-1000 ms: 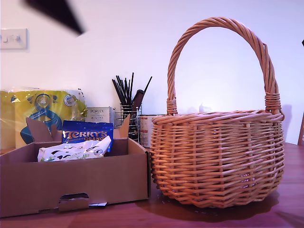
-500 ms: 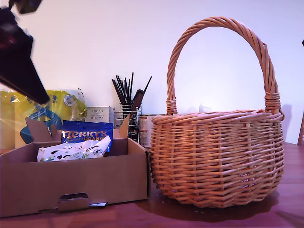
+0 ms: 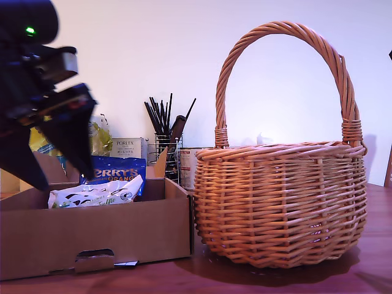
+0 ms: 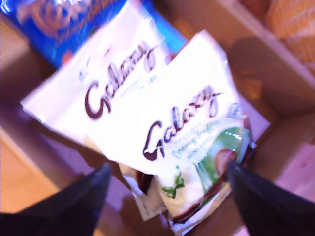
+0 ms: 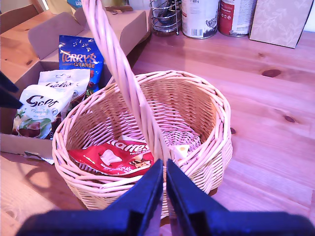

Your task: Move the bags of Easter eggs from the cardboard box on the left into the woven basket on the right side.

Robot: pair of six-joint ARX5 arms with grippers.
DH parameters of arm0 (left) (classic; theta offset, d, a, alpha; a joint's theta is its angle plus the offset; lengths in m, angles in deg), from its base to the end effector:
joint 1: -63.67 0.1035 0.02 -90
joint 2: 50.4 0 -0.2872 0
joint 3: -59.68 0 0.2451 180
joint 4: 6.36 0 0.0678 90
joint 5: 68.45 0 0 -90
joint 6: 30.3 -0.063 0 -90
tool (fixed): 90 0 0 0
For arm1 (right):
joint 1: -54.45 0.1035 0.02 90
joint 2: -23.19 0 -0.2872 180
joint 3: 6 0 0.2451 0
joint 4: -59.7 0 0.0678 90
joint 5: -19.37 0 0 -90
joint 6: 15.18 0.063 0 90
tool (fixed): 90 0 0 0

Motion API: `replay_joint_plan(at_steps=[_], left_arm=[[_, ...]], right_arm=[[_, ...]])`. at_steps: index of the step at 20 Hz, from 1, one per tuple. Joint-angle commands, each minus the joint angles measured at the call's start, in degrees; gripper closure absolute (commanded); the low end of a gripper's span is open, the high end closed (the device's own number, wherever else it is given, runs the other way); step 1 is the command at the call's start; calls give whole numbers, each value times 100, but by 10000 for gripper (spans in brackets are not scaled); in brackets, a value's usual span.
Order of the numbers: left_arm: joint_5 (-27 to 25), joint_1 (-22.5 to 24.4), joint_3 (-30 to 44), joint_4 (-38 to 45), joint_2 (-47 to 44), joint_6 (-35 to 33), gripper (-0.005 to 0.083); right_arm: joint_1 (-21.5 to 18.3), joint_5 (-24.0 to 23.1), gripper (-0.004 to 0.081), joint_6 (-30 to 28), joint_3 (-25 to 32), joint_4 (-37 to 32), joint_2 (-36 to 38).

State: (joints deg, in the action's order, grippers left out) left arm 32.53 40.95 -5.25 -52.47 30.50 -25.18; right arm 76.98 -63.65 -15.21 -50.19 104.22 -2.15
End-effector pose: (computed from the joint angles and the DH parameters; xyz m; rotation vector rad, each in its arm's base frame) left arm 0.2453 -0.1157 0.2051 0.0342 1.1141 -0.4793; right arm 0.0985 0.0492 0.2491 -0.0618 0.4487 0.5064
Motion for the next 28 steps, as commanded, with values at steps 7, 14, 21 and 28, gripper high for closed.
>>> replay_joint_plan(at_steps=[7, 14, 21, 28], left_arm=[[-461, -321, -221, -275, 885, 437, -9], [-94, -581, -363, 33, 975, 540, 14], [-48, -671, -369, 210, 977, 520, 738], [323, -664, -942, -175, 975, 382, 795]], right_arm=[[-4, 15, 782, 4, -127, -70, 2], [-4, 17, 782, 4, -127, -70, 2], [-4, 13, 782, 4, -127, -66, 2], [-4, 13, 782, 4, -127, -59, 2]])
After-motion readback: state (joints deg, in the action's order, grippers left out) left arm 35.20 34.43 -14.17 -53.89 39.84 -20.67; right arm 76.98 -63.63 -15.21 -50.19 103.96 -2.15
